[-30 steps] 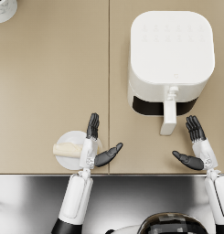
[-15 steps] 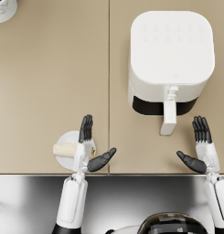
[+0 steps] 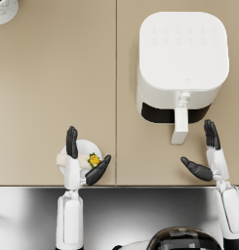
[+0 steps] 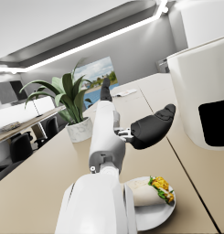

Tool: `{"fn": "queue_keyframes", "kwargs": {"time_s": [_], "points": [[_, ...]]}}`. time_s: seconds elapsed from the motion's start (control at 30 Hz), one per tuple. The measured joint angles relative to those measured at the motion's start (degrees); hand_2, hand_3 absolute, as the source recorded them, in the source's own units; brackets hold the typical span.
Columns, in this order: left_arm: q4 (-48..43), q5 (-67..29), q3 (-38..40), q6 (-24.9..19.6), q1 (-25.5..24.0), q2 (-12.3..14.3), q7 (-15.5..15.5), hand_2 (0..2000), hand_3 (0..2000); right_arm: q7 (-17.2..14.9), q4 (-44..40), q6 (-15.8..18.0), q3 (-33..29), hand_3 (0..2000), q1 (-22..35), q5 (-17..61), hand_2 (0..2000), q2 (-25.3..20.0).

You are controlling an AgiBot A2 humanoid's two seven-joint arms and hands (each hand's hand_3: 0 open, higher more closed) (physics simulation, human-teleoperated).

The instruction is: Pick up the chicken rolls and place it into the air fryer

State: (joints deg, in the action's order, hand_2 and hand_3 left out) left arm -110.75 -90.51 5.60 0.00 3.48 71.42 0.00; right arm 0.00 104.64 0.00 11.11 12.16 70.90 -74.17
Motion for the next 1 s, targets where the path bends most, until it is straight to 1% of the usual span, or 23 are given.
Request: {"fn": "queue_keyframes", "kwargs": {"time_s": [0.1,0.27,0.47,0.53,0.57,0.6,0.63,0.7,0.77,0.9,1.0], "points": [[-0.3,-7.7,1.2,0.0,-1.2,0.4,0.0,0,0,0.0,-1.0,0.0,0.8,0,0.4,0.3,0,-0.7],[-2.8,-20.7,4.4,0.0,-4.6,1.6,0.0,0,0,0.0,-3.1,0.0,1.8,0,0.8,0.4,0,-1.6],[-3.9,-36.3,7.6,0.0,-6.7,2.7,0.0,0,0,0.0,-4.3,0.0,1.7,0,1.0,0.4,0,-2.6],[-4.3,-41.5,8.3,-13.6,-7.1,2.9,0.0,0,0,0.0,-4.5,0.0,1.7,0,1.0,0.4,0,-2.8],[-4.4,-44.1,8.6,-18.3,-7.2,3.0,0.0,0,0,0.0,-4.5,0.0,1.6,0,0.9,0.4,0,-2.9],[-4.5,-46.7,8.8,-21.6,-7.3,3.0,0.0,0,0,0.0,-4.6,0.0,1.6,0,0.9,0.4,0,-3.0],[-4.4,-49.3,8.9,-24.0,-7.3,3.0,0.0,0,0,0.0,-4.6,0.0,1.5,0,0.9,0.4,0,-3.2],[-4.2,-54.5,8.9,-26.9,-6.9,2.8,0.0,0,0,0.0,-4.7,0.0,1.2,0,0.9,0.4,0,-3.4],[-4.0,-59.7,9.0,-28.4,-6.5,2.5,0.0,0,0,0.0,-4.9,0.0,0.9,0,0.9,0.4,0,-3.7],[-2.0,-69.5,7.1,-29.6,-4.6,1.5,0.0,0,0,0.0,-5.5,0.0,0.6,0,1.0,0.4,0,-4.2],[0.6,-72.5,4.4,-29.8,-3.0,1.2,0.0,0,0,0.0,-5.9,0.0,0.4,0,1.2,0.4,0,-4.6]]}}
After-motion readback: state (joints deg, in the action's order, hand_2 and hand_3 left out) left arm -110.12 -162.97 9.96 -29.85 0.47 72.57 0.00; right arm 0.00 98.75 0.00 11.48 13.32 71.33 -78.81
